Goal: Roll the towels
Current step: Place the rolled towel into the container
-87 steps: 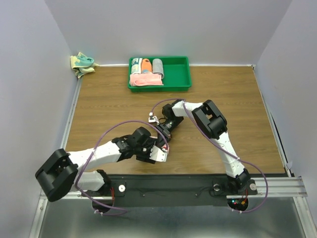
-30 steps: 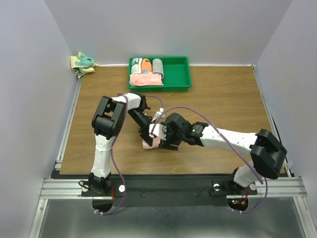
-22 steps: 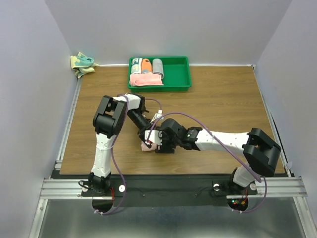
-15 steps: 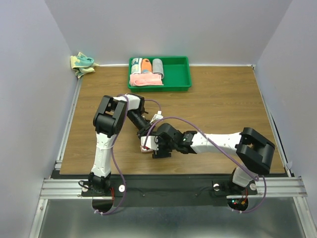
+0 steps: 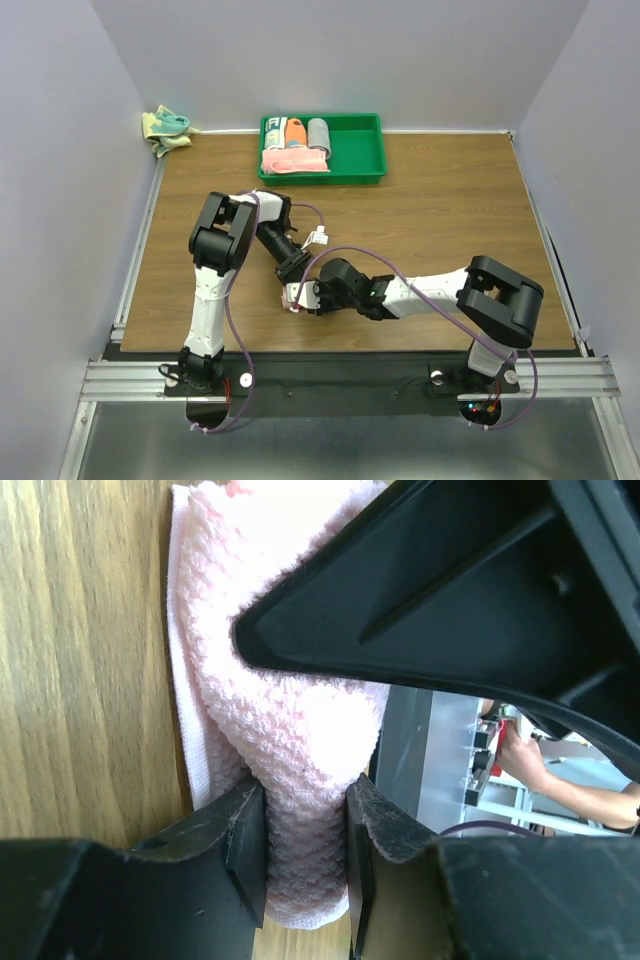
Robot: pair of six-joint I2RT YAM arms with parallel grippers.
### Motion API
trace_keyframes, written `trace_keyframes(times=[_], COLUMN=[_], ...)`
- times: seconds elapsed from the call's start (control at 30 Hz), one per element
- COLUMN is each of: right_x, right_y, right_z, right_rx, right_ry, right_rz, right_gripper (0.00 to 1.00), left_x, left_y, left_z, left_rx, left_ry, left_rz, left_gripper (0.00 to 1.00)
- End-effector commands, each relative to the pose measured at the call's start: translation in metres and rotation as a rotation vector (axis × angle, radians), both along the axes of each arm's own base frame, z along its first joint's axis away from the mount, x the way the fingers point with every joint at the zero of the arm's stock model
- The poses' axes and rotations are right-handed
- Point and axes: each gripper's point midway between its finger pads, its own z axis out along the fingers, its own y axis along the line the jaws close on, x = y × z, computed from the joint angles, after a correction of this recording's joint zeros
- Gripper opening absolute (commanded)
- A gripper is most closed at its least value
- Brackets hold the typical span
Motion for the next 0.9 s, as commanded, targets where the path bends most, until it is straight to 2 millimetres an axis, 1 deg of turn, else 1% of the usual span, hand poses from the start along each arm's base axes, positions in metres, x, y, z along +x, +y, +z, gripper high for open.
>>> trace_keyframes(times=[0.0, 0.03, 0.07, 0.1, 0.13, 0.2, 0.23, 0.27, 0.3, 0.33, 0.37, 0.4, 0.43, 0.47, 0.5, 0.53, 0.57, 0.6, 0.63, 0.67, 0.7, 0.73, 0.77, 0.8, 0.83, 0.87], right_x=[-0.019, -0.021, -0.026, -0.025, -0.028, -0.032, -0.030, -0.030, -0.033, -0.033, -0.034, -0.037, -0.034, -0.031, -0.029, -0.025, -0.020, -0.017, -0.001, 0.009, 0.022, 0.034, 0.055, 0.070, 0.099, 0.114], right_y=[-0.015, -0.017, -0.017, -0.019, -0.021, -0.024, -0.029, -0.030, -0.035, -0.038, -0.042, -0.042, -0.049, -0.048, -0.048, -0.052, -0.052, -0.047, -0.053, -0.055, -0.051, -0.052, -0.062, -0.064, -0.072, -0.074], right_z=[-0.042, -0.047, -0.049, -0.048, -0.045, -0.041, -0.037, -0.033, -0.033, -0.030, -0.027, -0.024, -0.024, -0.019, -0.016, -0.013, -0.009, 0.001, 0.007, 0.013, 0.028, 0.040, 0.049, 0.061, 0.082, 0.097], right_rx=[-0.072, -0.080, -0.073, -0.075, -0.072, -0.061, -0.070, -0.062, -0.065, -0.056, -0.062, -0.044, -0.047, -0.028, -0.007, 0.008, 0.033, 0.082, 0.122, 0.151, 0.210, 0.254, 0.302, 0.349, 0.413, 0.458], right_ry=[0.078, 0.094, 0.128, 0.130, 0.165, 0.220, 0.246, 0.271, 0.320, 0.365, 0.400, 0.455, 0.495, 0.519, 0.570, 0.625, 0.663, 0.737, 0.764, 0.787, 0.817, 0.828, 0.834, 0.840, 0.804, 0.790], right_rz=[0.024, 0.017, 0.014, 0.009, -0.002, -0.021, -0.044, -0.059, -0.089, -0.104, -0.124, -0.148, -0.188, -0.214, -0.268, -0.310, -0.351, -0.394, -0.462, -0.506, -0.564, -0.592, -0.665, -0.719, -0.772, -0.807], right_gripper=[0.26, 0.20, 0.15, 0.09, 0.00, 0.01, 0.01, 0.01, 0.01, 0.01, 0.01, 0.01, 0.01, 0.01, 0.01, 0.01, 0.01, 0.01, 0.01, 0.01, 0.01, 0.01, 0.00, 0.01, 0.01, 0.01], left_x=[0.029, 0.032, 0.035, 0.037, 0.042, 0.048, 0.056, 0.059, 0.064, 0.073, 0.078, 0.086, 0.094, 0.099, 0.104, 0.112, 0.114, 0.118, 0.123, 0.124, 0.121, 0.122, 0.120, 0.113, 0.114, 0.111], left_y=[0.026, 0.024, 0.023, 0.021, 0.022, 0.026, 0.030, 0.032, 0.036, 0.044, 0.048, 0.051, 0.060, 0.064, 0.066, 0.073, 0.071, 0.075, 0.077, 0.078, 0.079, 0.078, 0.077, 0.075, 0.073, 0.070], left_z=[-0.063, -0.058, -0.054, -0.049, -0.040, -0.030, -0.019, -0.013, -0.007, 0.006, 0.012, 0.020, 0.033, 0.040, 0.049, 0.063, 0.071, 0.080, 0.093, 0.099, 0.102, 0.112, 0.117, 0.116, 0.127, 0.130], left_rx=[0.047, 0.037, 0.022, 0.014, 0.006, 0.009, 0.012, 0.014, 0.020, 0.022, 0.028, 0.027, 0.026, 0.024, 0.018, 0.011, 0.000, -0.013, -0.019, -0.024, -0.030, -0.041, -0.043, -0.052, -0.063, -0.080], left_ry=[-0.259, -0.273, -0.279, -0.290, -0.322, -0.350, -0.390, -0.411, -0.437, -0.476, -0.491, -0.515, -0.553, -0.573, -0.590, -0.631, -0.649, -0.659, -0.700, -0.716, -0.718, -0.769, -0.769, -0.753, -0.777, -0.774], left_rz=[-0.166, -0.157, -0.136, -0.128, -0.112, -0.093, -0.070, -0.062, -0.052, -0.013, 0.015, 0.041, 0.084, 0.108, 0.140, 0.186, 0.200, 0.246, 0.287, 0.309, 0.326, 0.340, 0.361, 0.377, 0.407, 0.423], left_gripper=[0.40, 0.43, 0.51, 0.54, 0.61, 0.65, 0.68, 0.68, 0.72, 0.75, 0.77, 0.77, 0.78, 0.98, 0.99, 0.99, 0.99, 0.99, 0.99, 0.99, 0.99, 0.99, 0.99, 0.99, 0.99, 0.99])
